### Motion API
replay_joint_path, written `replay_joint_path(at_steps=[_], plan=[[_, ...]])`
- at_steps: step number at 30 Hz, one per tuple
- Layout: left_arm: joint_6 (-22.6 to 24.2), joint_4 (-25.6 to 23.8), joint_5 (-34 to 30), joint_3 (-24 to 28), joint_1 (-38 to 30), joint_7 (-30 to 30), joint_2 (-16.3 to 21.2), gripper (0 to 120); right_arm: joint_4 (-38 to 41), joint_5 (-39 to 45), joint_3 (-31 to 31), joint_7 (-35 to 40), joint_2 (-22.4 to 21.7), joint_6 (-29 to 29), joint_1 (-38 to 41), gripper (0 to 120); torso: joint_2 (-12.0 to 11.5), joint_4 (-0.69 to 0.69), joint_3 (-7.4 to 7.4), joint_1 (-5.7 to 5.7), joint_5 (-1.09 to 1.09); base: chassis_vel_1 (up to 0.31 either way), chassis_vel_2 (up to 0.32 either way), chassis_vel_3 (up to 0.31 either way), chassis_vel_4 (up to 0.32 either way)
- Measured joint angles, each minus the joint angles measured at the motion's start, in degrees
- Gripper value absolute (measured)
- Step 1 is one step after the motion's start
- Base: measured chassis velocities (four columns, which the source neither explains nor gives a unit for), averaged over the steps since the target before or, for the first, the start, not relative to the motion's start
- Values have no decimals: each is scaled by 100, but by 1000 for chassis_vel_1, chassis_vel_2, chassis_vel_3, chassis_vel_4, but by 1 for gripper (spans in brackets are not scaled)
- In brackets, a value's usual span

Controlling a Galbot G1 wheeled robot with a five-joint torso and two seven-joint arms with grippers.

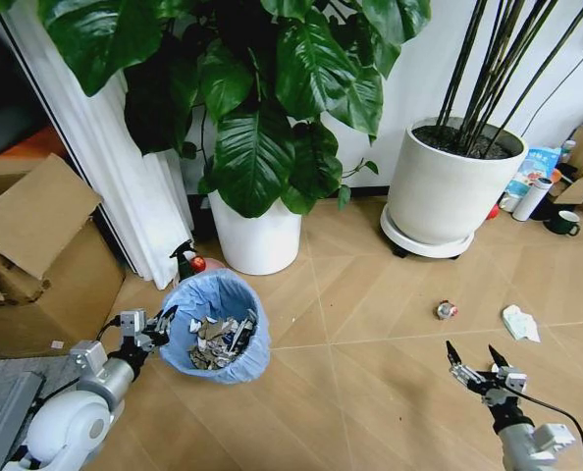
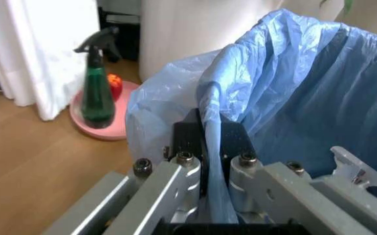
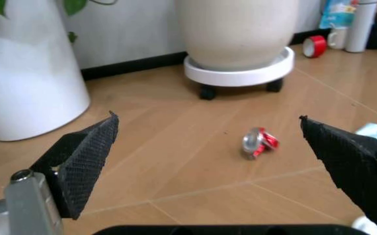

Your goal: Pick up the trash bin and place the garbage on the floor into it.

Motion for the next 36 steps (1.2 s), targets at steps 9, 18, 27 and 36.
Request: replay_joint_path(at_steps=[9,18,27,36], plan=[[-3,33,0,-2,-6,4,-27,0,-83,0,52,-5,46,25,-43,100,0,2,0,0,2,-85,-79,86,102],[-9,53,-1,-4,-15,9,-41,0,-93,-2,57,-13,43,30,-53,100,0,1,0,0,1,-89,-100,89,92],[-10,45,3,32,-14,11,-70,0,-97,-1,68,-16,31,30,-50,100,0,0,0,1,1,-98,-91,91,87],[-10,30,23,51,-1,10,-82,0,-111,-1,66,-21,29,32,-40,100,0,2,0,0,1,-97,-99,102,111]])
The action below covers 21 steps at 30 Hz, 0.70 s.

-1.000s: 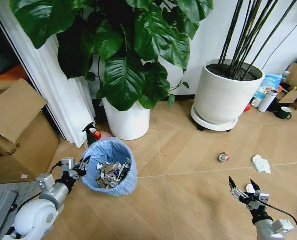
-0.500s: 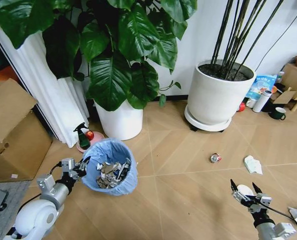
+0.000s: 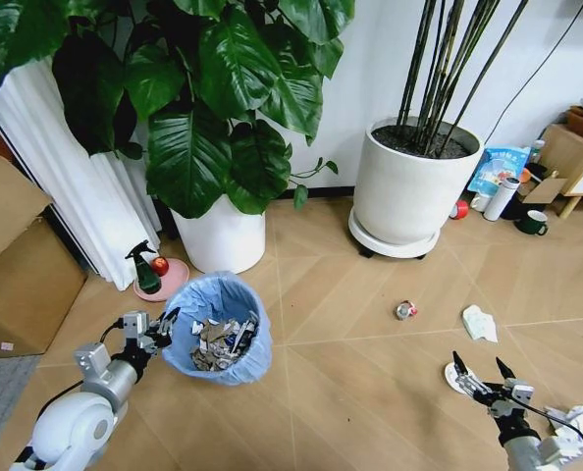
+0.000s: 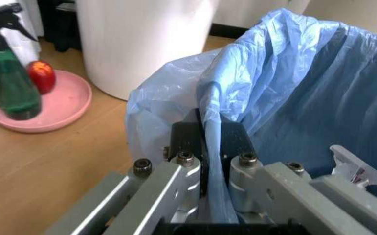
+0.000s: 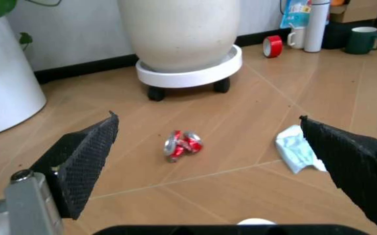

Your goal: Pick up the trash bin and place the garbage on the floor into it.

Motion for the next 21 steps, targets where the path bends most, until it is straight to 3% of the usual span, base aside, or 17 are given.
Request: replay_joint_path(at_steps=[21], plan=[[4,-55,70,42,45,-6,-88,0,22,-1,24,-25,32,50,-74,100,0,-2,0,0,0,-143,-144,141,140]])
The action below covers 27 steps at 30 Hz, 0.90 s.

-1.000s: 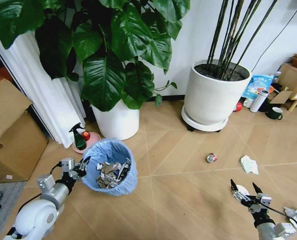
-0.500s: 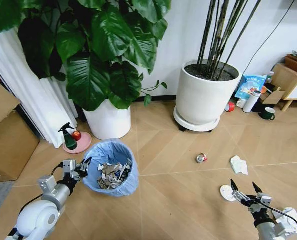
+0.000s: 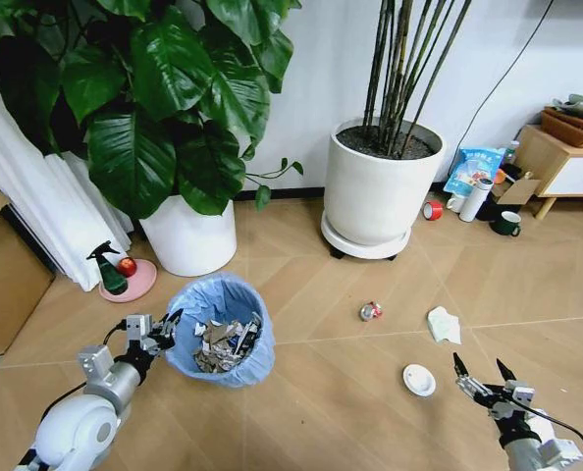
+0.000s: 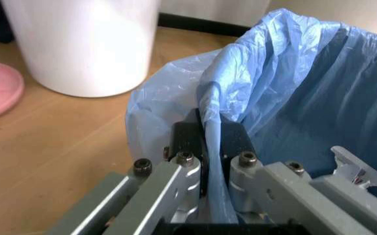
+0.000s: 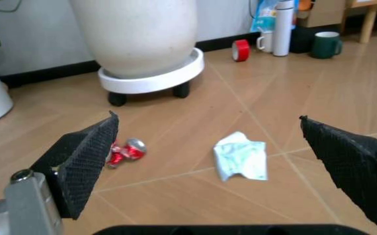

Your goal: Pick up the trash bin and place the garbage on the floor into it.

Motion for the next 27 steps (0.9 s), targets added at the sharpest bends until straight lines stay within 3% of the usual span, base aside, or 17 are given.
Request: replay_joint_path(at_steps=[17,27], plan=[[8,-18,6,36,6,-7,-31,0,-112,-11,-3,-19,-2,71,13,100,0,1,0,0,2,-140,-139,136,136],[13,25,6,69,-26,-9,-39,0,-669,-187,-41,27,60,111,152,100,0,1,0,0,0,-75,-80,84,83]])
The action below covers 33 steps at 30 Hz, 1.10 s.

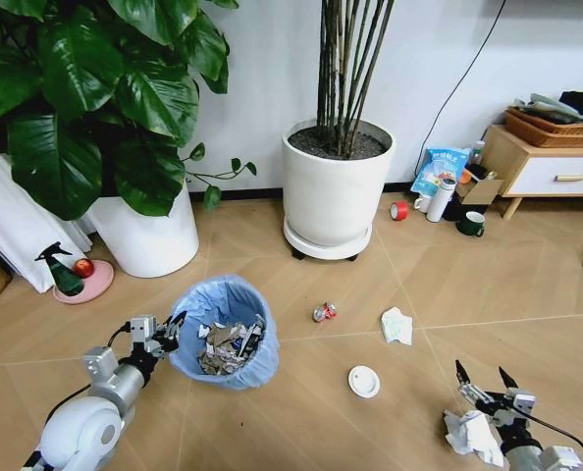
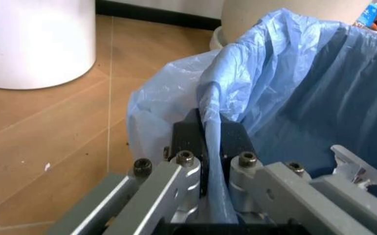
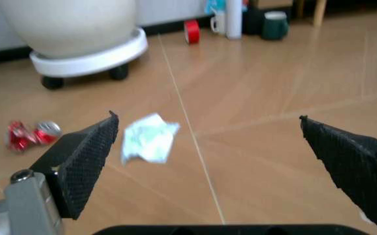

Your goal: Pick up the trash bin and place the garbage on the floor into it.

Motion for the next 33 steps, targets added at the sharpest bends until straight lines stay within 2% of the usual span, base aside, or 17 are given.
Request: replay_joint_path(at_steps=[8,12,23,26,27,28,31,33], plan=[[3,56,-16,-7,-29,-5,28,0,-569,-332,-145,305,202,8,104,95,0,1,0,0,0,0,0,0,0],[6,85,-24,-5,-45,-8,39,0,-858,-431,-211,677,309,-197,198,96,0,1,0,0,1,0,0,0,0],[13,128,-44,-5,-74,-19,55,0,-996,-342,-322,1098,345,-523,165,95,0,1,0,0,1,0,0,0,0],[15,135,-44,-2,-73,-22,45,0,-996,-275,-343,1093,329,-613,164,88,0,1,0,0,1,0,0,0,0],[16,137,-44,-2,-72,-24,45,0,-975,-213,-357,1070,292,-693,149,82,0,1,0,0,1,0,0,0,0],[16,137,-44,-2,-72,-24,45,0,-975,-213,-357,1070,292,-693,149,82,0,1,0,0,1,0,0,0,0],[18,138,-44,-15,-64,-29,44,0,-947,-3,-388,1036,166,-876,112,67,0,1,0,0,0,0,0,0,0],[19,138,-43,-16,-61,-31,39,0,-946,36,-399,1033,147,-912,101,64,0,1,0,0,1,0,0,0,0]])
